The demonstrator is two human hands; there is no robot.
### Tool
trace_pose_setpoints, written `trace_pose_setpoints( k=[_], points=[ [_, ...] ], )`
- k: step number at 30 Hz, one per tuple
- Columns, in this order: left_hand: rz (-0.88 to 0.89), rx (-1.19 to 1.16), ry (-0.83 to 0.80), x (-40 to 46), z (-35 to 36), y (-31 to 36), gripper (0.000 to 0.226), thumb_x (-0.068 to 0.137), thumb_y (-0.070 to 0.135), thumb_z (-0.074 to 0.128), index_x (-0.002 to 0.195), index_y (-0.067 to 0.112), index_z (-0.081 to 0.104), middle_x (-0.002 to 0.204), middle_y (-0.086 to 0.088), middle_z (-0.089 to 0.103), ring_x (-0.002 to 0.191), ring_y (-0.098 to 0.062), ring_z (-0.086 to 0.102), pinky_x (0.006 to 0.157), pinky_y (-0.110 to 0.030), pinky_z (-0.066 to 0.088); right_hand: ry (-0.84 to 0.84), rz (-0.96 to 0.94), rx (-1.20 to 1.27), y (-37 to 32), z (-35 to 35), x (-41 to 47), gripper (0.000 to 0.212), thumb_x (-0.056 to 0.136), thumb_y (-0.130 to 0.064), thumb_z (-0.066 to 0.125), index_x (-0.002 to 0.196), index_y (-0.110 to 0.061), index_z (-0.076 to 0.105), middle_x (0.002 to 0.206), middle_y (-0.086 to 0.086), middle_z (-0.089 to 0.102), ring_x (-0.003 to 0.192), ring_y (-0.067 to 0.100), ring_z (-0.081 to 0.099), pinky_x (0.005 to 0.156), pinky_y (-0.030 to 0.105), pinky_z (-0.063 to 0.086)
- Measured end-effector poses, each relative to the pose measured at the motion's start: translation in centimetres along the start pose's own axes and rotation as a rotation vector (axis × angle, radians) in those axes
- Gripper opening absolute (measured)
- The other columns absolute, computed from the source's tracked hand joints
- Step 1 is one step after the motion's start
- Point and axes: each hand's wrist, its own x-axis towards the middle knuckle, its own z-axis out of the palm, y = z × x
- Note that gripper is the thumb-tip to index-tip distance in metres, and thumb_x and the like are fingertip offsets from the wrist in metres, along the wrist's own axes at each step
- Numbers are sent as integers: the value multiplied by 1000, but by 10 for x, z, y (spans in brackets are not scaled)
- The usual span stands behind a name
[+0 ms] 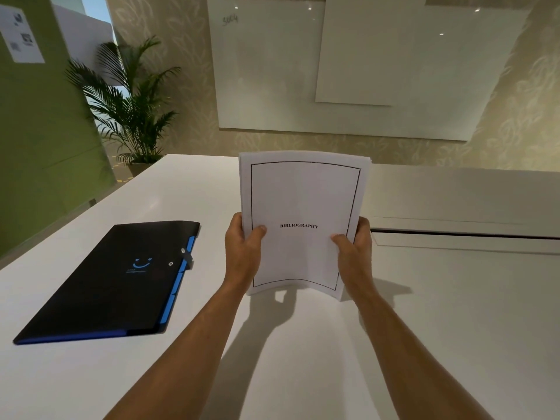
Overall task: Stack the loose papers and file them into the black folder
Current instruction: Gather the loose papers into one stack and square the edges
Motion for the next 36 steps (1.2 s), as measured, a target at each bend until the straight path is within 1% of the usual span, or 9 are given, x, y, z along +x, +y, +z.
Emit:
trace_pose_setpoints(
  k=[3,6,11,13,17,22,29,33,36],
  points=[
    [0,-14,-2,0,-1,1,26,93,4,52,99,29,55,99,9,65,93,-16,64,75,-27,57,46,-46,6,0,-1,-2,28,74,-15,49,102,-19,48,92,-6,58,78,1,58,63,15,48],
    [21,-13,-3,3,-4,3,28,89,3,51,94,30,55,97,6,65,92,-19,64,80,-37,57,37,-89,-12,-1,0,-1,33,77,-14,44,110,-7,47,92,-4,58,68,-10,56,57,9,47],
    [41,-21,1,7,2,6,19,80,15,48,92,30,51,98,2,63,93,-25,62,76,-40,57,56,-95,9,-1,6,1,38,79,-16,43,115,-4,49,95,1,61,77,9,59,58,13,48],
    [43,-10,23,7,4,6,15,79,13,47,90,23,52,92,-1,62,85,-23,60,74,-46,55,70,-73,17,1,8,2,33,79,-16,42,110,-7,51,91,-1,60,77,9,58,59,14,48],
    [28,-27,42,8,6,6,17,83,8,45,93,20,53,94,1,63,87,-22,60,71,-34,55,82,-73,16,2,9,2,22,82,-14,39,101,-11,50,83,-5,58,63,-2,52,57,15,45],
    [13,-23,6,8,5,6,31,89,6,43,89,34,56,95,8,66,93,-24,62,80,-42,56,66,-98,-59,4,6,3,10,86,-15,38,90,-12,47,77,-3,55,57,-1,46,53,12,41],
    [30,8,-41,2,4,2,15,101,11,39,109,21,47,105,7,60,100,-21,61,84,-33,57,18,-109,-103,12,4,-1,12,97,-17,48,109,-20,49,97,-11,62,79,-10,59,68,7,46],
    [57,-2,-29,3,3,5,22,100,10,39,101,29,47,102,8,60,95,-14,60,81,-29,57,35,-117,-178,13,0,4,9,99,-13,50,108,-15,49,94,-12,60,77,-9,57,68,8,45],
    [51,41,-30,9,0,7,22,99,11,40,94,31,48,94,6,58,87,-17,57,76,-32,53,49,-108,-234,8,0,8,17,98,-14,51,115,-10,51,97,-6,59,83,1,57,69,13,44]
  ],
)
